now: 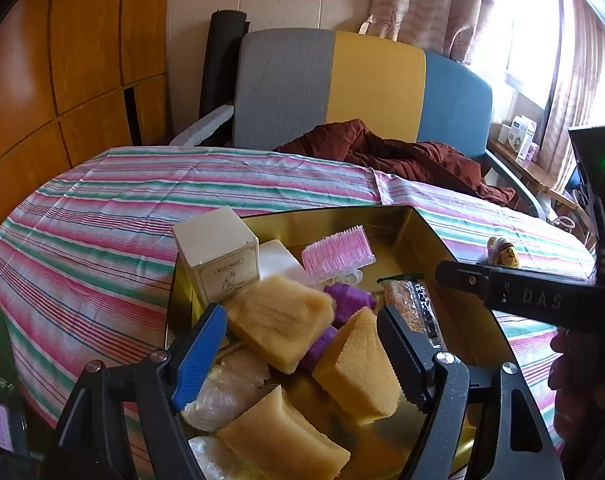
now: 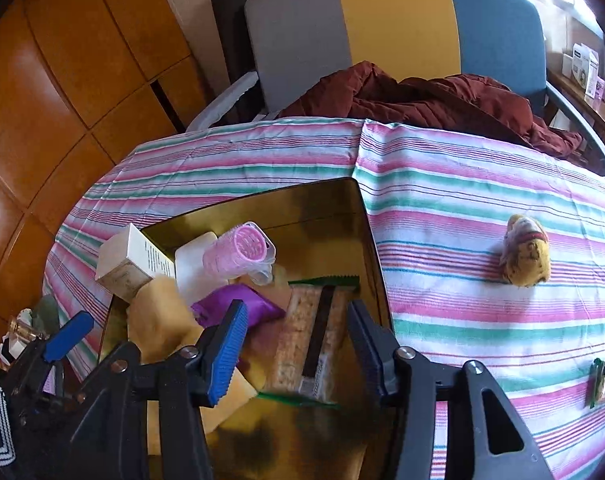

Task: Organize objects
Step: 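Open both tools to drop the sponge and cracker pack into the tray, then move both tools back toward the plush toy and last cracker pack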

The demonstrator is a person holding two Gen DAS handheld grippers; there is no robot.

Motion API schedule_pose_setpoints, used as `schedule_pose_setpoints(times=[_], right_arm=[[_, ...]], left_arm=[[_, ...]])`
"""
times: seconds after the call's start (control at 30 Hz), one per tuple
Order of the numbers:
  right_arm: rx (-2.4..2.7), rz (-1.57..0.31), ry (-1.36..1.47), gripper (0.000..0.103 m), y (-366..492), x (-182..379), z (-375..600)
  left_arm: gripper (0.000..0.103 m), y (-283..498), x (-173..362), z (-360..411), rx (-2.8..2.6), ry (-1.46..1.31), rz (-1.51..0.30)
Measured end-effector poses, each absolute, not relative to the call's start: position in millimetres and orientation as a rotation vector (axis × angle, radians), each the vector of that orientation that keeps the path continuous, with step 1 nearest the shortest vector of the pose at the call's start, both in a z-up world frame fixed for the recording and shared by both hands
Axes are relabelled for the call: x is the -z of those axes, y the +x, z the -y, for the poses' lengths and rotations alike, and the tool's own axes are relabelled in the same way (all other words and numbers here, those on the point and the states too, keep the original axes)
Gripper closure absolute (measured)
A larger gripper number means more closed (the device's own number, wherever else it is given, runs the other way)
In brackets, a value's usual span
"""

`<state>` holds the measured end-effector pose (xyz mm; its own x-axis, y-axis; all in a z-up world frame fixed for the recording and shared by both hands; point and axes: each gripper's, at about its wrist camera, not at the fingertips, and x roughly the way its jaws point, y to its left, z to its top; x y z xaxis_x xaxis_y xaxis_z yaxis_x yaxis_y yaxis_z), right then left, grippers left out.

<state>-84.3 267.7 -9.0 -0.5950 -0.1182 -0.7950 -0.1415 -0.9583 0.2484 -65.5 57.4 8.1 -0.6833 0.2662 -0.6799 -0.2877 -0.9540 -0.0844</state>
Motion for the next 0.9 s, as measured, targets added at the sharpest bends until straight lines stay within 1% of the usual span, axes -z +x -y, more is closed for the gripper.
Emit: schedule_pose_setpoints(times=[0.17, 0.23, 0.27, 0.3, 0.4, 0.5, 0.7, 0.9], right_arm=[[-2.759, -0.402, -1.352, 0.050, -70, 6, -266], [-2.760, -0.371, -1.321, 0.046, -63, 4, -266], [-2.762, -0.351, -1.306, 0.042, -58, 4, -265], [-2.765, -0.338, -1.296, 0.040, -55, 3, -265], [-2.788, -0.309, -1.257, 0.039, -43, 1, -263], [-2.831, -0.281, -1.210, 0.034, -31, -2, -261], [-2.846, -0.248, -1.166, 0.033, -14, -6, -261], [-2.793, -0.269, -1.148, 0.033, 2, -5, -281]], left_arm=[[0.025, -57, -12, -55, -2.650, -1.039, -0.041], [0.024, -53, -14, -54, -2.657, -1.028, -0.039], [0.024, -50, -15, -53, -2.661, -1.023, -0.037], [0.024, -47, -17, -52, -2.664, -1.018, -0.034], [0.023, -40, -20, -51, -2.671, -1.008, -0.029], [0.021, -31, -23, -53, -2.683, -0.974, -0.051], [0.021, -17, -27, -59, -2.668, -0.943, -0.088], [0.021, -6, -27, -70, -2.633, -0.926, -0.126]])
